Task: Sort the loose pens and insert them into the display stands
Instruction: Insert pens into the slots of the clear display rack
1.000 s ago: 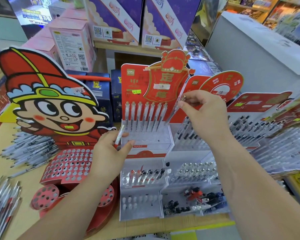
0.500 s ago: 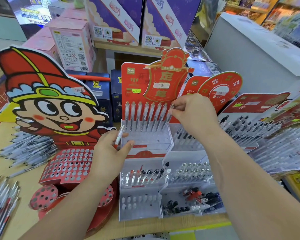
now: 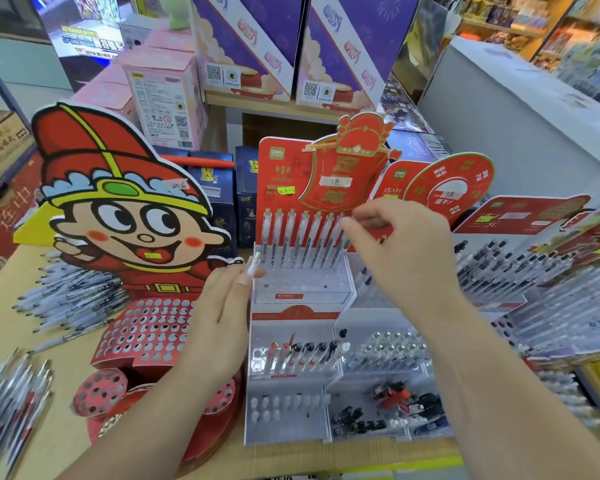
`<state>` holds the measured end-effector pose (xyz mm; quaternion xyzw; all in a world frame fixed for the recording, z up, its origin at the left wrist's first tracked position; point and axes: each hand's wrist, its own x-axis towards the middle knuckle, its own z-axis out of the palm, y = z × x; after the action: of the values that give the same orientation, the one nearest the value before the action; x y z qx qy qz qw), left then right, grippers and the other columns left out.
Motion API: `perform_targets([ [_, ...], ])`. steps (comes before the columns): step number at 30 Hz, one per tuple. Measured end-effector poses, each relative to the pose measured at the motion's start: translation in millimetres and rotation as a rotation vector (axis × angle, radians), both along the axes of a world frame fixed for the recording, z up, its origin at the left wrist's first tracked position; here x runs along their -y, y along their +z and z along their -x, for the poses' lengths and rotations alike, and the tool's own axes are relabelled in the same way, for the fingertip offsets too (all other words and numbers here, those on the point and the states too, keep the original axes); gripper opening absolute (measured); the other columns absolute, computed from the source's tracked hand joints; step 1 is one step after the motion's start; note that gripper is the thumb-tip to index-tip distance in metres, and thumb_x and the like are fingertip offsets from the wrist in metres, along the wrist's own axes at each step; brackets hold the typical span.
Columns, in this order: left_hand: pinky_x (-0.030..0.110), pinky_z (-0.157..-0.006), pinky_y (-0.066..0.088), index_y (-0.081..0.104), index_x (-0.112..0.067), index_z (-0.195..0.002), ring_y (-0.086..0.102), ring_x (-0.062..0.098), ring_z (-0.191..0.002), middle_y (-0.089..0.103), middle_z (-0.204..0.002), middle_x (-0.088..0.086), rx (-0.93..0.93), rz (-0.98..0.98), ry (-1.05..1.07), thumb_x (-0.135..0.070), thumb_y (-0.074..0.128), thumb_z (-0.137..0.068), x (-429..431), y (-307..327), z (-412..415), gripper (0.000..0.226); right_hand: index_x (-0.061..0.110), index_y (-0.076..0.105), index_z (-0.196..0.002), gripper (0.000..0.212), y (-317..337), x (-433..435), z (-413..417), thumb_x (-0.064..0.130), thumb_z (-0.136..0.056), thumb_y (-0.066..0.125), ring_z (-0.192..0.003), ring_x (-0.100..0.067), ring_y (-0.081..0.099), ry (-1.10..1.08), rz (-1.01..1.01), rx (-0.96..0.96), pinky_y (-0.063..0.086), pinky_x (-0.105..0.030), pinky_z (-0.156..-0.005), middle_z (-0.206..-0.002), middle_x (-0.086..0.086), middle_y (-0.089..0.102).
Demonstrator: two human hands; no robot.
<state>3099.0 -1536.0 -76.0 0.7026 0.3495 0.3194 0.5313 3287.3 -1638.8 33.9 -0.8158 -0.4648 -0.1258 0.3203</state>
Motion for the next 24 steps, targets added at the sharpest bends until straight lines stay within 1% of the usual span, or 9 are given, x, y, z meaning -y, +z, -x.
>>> perform_targets([
  [2, 0.025, -0.072, 0.038, 0.065, -0.034, -0.108, 0.051, 0.003, -0.080, 0.055, -0.083, -0.019, 0.043, -0.029, -0.046, -0.040, 0.033, -0.102, 8, 5, 5, 0.033, 0.025, 0.077, -0.097, 0.016, -1, 7, 23, 0.037, -0.088, 0.070, -0.077, 0.005, 0.064, 0.121, 0.031, -0.153, 0.049, -0.010, -0.075, -0.082, 0.020, 0.069],
  [3, 0.025, -0.072, 0.040, 0.064, -0.032, -0.106, 0.052, 0.006, -0.083, 0.056, -0.088, -0.017, 0.046, -0.084, -0.065, -0.039, 0.034, -0.101, 12, 8, 5, 0.031, 0.025, 0.077, -0.097, 0.015, -3, 8, 34, 0.035, -0.088, 0.071, -0.078, 0.006, 0.063, 0.173, 0.063, -0.254, 0.048, -0.007, -0.072, -0.082, 0.021, 0.069],
  [5, 0.023, -0.077, 0.043, 0.063, -0.027, -0.104, 0.054, 0.012, -0.092, 0.055, -0.093, -0.012, 0.026, -0.219, -0.098, -0.037, 0.036, -0.101, 18, 14, 5, 0.028, 0.027, 0.077, -0.090, 0.007, -10, 9, 50, 0.032, -0.088, 0.073, -0.075, 0.003, 0.064, 0.242, 0.110, -0.448, 0.048, -0.008, -0.067, -0.075, 0.019, 0.070],
  [8, 0.017, -0.076, 0.044, 0.064, -0.023, -0.107, 0.058, 0.014, -0.094, 0.059, -0.095, -0.011, 0.013, -0.321, -0.143, -0.033, 0.042, -0.103, 23, 18, 4, 0.025, 0.024, 0.077, -0.079, 0.009, -21, 6, 62, 0.030, -0.087, 0.076, -0.061, -0.001, 0.061, 0.290, 0.093, -0.681, 0.046, -0.014, -0.058, -0.066, 0.012, 0.069],
  [13, 0.011, -0.074, 0.041, 0.069, -0.021, -0.114, 0.059, 0.009, -0.090, 0.061, -0.092, -0.012, 0.013, -0.389, -0.110, -0.026, 0.052, -0.104, 21, 17, 6, 0.021, 0.019, 0.078, -0.082, 0.003, -25, 2, 68, 0.019, -0.085, 0.079, -0.070, -0.006, 0.068, 0.276, -0.011, -0.828, 0.056, -0.021, -0.068, -0.073, 0.006, 0.074],
  [16, 0.009, -0.073, 0.039, 0.071, -0.021, -0.115, 0.056, 0.004, -0.086, 0.057, -0.087, -0.020, 0.017, -0.419, -0.095, -0.030, 0.055, -0.102, 18, 21, 6, 0.022, 0.016, 0.077, -0.085, 0.002, -24, -1, 68, 0.015, -0.086, 0.078, -0.074, -0.010, 0.070, 0.290, -0.047, -0.861, 0.058, -0.024, -0.071, -0.076, 0.003, 0.075],
  [18, 0.010, -0.076, 0.040, 0.070, -0.022, -0.116, 0.058, 0.004, -0.091, 0.058, -0.093, -0.024, 0.020, -0.420, -0.081, -0.038, 0.056, -0.100, 13, 21, 7, 0.027, 0.015, 0.076, -0.085, 0.003, -21, -4, 67, 0.013, -0.087, 0.076, -0.071, -0.008, 0.068, 0.293, -0.067, -0.852, 0.056, -0.021, -0.069, -0.075, 0.002, 0.074],
  [21, 0.012, -0.083, 0.043, 0.069, -0.023, -0.121, 0.058, 0.004, -0.105, 0.064, -0.105, -0.016, -0.005, -0.342, -0.008, -0.046, 0.042, -0.100, 1, 13, 9, 0.041, 0.019, 0.076, -0.085, 0.004, -14, -7, 55, 0.017, -0.088, 0.075, -0.071, -0.010, 0.066, 0.254, -0.098, -0.703, 0.055, -0.020, -0.068, -0.076, 0.003, 0.073],
  [24, 0.016, -0.085, 0.045, 0.067, -0.028, -0.120, 0.056, 0.000, -0.104, 0.061, -0.105, -0.018, -0.118, -0.274, 0.017, -0.039, 0.048, -0.103, -11, -1, 7, 0.028, 0.024, 0.074, -0.090, 0.006, -7, -14, 42, 0.018, -0.089, 0.074, -0.075, -0.012, 0.066, 0.228, -0.142, -0.530, 0.058, -0.029, -0.073, -0.080, 0.008, 0.072],
])
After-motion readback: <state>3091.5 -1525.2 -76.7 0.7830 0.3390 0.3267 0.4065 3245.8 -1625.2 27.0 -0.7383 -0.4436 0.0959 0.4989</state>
